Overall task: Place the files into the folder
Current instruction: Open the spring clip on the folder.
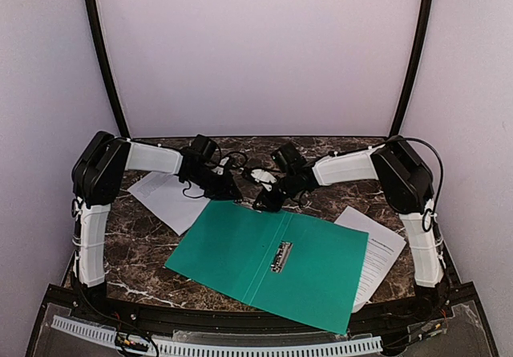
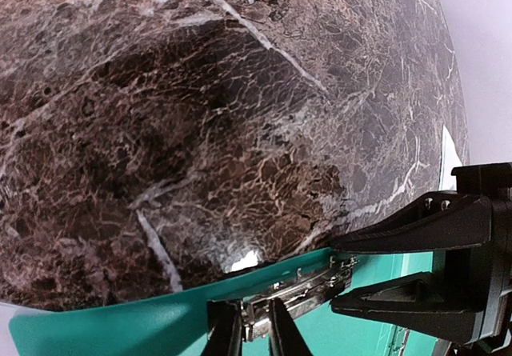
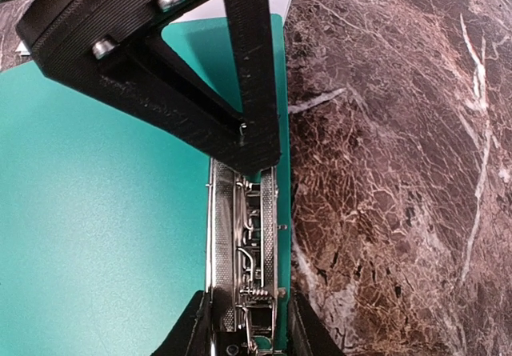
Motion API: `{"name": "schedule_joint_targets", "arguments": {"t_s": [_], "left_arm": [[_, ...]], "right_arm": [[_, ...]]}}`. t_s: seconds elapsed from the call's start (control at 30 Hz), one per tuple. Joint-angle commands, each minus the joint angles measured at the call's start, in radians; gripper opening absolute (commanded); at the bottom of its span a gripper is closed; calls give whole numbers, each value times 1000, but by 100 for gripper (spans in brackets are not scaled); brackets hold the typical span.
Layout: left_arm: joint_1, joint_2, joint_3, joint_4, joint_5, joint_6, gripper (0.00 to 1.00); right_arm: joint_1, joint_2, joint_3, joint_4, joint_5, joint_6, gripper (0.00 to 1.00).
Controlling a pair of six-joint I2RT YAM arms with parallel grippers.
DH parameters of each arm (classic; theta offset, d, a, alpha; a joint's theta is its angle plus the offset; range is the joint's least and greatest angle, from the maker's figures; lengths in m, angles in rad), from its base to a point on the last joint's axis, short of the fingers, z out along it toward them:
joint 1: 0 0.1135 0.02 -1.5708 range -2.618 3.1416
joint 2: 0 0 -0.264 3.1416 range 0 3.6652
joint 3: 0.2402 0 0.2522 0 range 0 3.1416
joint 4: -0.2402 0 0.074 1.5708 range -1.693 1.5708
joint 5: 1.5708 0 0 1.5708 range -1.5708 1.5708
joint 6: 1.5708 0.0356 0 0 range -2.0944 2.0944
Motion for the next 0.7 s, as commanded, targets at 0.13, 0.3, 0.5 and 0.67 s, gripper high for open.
{"name": "schedule_joint_targets", "arguments": {"t_s": [0.13,0.3,0.5,0.67], "left_arm": [[0,-69,-29,2,3,10,17],[18,-80,-37,21,-7,13,23],[36,-88,-31,46,-11,22,31],[40,-86,-25,45,-26,46,28]], "right_arm": [[-4,26,-41,-8,28,-1,21],[-6,23,-51,-8,12,-8,20],[-8,22,-58,-11,-11,-17,18],[-9,22,-59,-18,-22,-23,18]]}}
